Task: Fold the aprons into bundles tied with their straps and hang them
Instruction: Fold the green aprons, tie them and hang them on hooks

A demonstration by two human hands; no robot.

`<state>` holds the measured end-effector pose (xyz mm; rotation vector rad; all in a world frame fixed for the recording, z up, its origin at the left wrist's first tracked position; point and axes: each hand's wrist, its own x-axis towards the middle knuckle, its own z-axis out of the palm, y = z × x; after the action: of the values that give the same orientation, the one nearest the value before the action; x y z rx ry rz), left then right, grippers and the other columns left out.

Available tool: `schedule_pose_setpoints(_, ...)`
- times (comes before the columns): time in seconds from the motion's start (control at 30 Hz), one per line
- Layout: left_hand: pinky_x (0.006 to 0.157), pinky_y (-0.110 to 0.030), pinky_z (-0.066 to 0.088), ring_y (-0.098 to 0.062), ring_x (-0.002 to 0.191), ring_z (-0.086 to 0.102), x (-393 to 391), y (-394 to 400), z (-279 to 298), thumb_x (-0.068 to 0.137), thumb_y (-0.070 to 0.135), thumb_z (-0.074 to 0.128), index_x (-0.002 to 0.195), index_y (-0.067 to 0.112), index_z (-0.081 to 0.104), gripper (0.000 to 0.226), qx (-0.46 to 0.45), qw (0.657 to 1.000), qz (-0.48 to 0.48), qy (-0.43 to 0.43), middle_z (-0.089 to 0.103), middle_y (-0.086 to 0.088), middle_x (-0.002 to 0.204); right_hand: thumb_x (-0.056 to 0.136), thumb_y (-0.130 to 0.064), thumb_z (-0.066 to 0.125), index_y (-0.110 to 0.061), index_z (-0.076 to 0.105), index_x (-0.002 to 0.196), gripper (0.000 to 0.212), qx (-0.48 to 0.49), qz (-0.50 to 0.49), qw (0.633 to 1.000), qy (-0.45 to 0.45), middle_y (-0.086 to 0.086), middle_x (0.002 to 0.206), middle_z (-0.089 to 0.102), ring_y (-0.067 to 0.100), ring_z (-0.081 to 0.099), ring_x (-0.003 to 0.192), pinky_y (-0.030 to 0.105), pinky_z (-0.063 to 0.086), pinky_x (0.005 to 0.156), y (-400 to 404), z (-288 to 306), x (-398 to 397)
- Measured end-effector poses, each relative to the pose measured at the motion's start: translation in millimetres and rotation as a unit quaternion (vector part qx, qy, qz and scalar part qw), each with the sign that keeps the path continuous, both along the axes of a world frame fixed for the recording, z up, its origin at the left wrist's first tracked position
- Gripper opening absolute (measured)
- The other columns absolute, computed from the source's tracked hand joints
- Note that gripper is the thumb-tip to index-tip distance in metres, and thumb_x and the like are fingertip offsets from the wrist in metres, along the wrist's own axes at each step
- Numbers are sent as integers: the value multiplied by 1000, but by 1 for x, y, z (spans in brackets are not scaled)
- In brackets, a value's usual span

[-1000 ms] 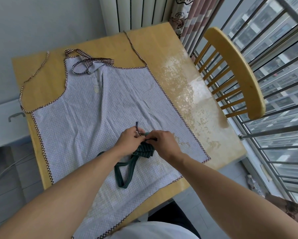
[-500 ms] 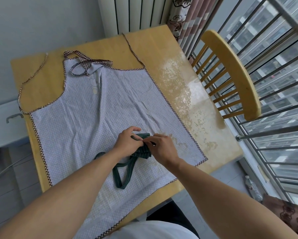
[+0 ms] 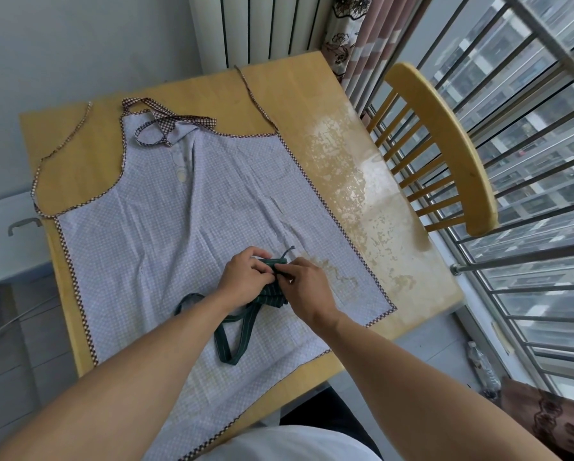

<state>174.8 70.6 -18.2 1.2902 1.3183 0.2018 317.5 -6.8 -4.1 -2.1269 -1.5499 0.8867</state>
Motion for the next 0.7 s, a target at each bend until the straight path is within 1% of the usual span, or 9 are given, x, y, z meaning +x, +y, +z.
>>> schedule_pose_setpoints(0.13, 73, -24, 55, 0, 60, 60, -3, -7, -4, 84, 7, 79, 102, 26, 63, 31, 32, 999, 11, -4, 76, 5, 84, 100, -14, 60, -18, 78, 112, 22, -30, -32, 999, 26, -3, 97, 61, 9, 51, 85, 22, 41, 77, 5, 0, -4)
schedule_pose_setpoints(0.17, 71, -21, 54, 1, 59, 59, -3, -9, -4, 84, 8, 79, 101, 27, 62, 31, 42, 999, 12, -1, 75, 6, 84, 100, -13, 58, -16, 78, 109, 21, -49, -40, 997, 36, -4, 96, 61, 10, 51, 86, 23, 41, 76, 7, -1, -5)
schedule_pose_setpoints(0.23, 70, -18, 53, 1, 61, 59, -3, -13, -5, 84, 10, 79, 100, 28, 61, 30, 62, 998, 15, 8, 74, 7, 84, 101, -11, 55, -12, 76, 103, 21, -90, -53, 993, 51, -2, 96, 64, 12, 54, 84, 23, 39, 69, 11, -2, -6)
schedule_pose_setpoints(0.3, 69, -16, 53, -3, 64, 59, -3, -17, -5, 85, 9, 78, 99, 27, 62, 28, 77, 997, 22, 11, 72, 7, 85, 102, -11, 52, -11, 74, 103, 22, -130, -43, 990, 45, 4, 103, 66, 15, 56, 86, 22, 37, 63, 15, -4, -5)
schedule_pose_setpoints(0.37, 68, -15, 53, -6, 65, 58, -3, -21, -5, 86, 7, 76, 97, 25, 63, 25, 93, 996, 15, 12, 70, 6, 86, 102, -9, 52, -10, 73, 105, 22, -153, -27, 988, 29, 8, 106, 67, 17, 57, 87, 22, 38, 63, 17, -3, -4)
schedule_pose_setpoints(0.53, 64, -10, 50, -1, 58, 52, 1, -25, -5, 86, 4, 74, 92, 21, 63, 21, 122, 992, 5, 12, 69, 5, 85, 99, -7, 59, -10, 78, 109, 21, -97, -64, 993, -5, 4, 102, 75, 13, 61, 84, 14, 42, 64, 13, 7, -4)
schedule_pose_setpoints(0.57, 62, -9, 49, -1, 56, 51, 1, -25, -5, 85, 3, 74, 92, 20, 62, 21, 123, 992, 4, 14, 69, 5, 84, 99, -7, 60, -10, 77, 109, 21, -90, -69, 993, -8, 4, 102, 75, 14, 64, 86, 16, 45, 67, 11, 8, -5)
schedule_pose_setpoints(0.63, 61, -9, 48, -1, 55, 50, 0, -25, -5, 85, 3, 74, 91, 18, 62, 21, 124, 992, 5, 14, 69, 5, 84, 98, -6, 59, -9, 77, 105, 19, -92, -63, 994, -13, 5, 99, 75, 19, 67, 87, 27, 53, 73, 9, 12, -6)
schedule_pose_setpoints(0.7, 61, -9, 48, -1, 55, 50, -1, -25, -6, 86, 3, 73, 92, 18, 61, 21, 126, 992, 5, 14, 69, 5, 84, 98, -6, 56, -10, 76, 100, 20, -106, -24, 993, -41, 4, 95, 73, 21, 66, 86, 33, 54, 72, 9, 15, -7)
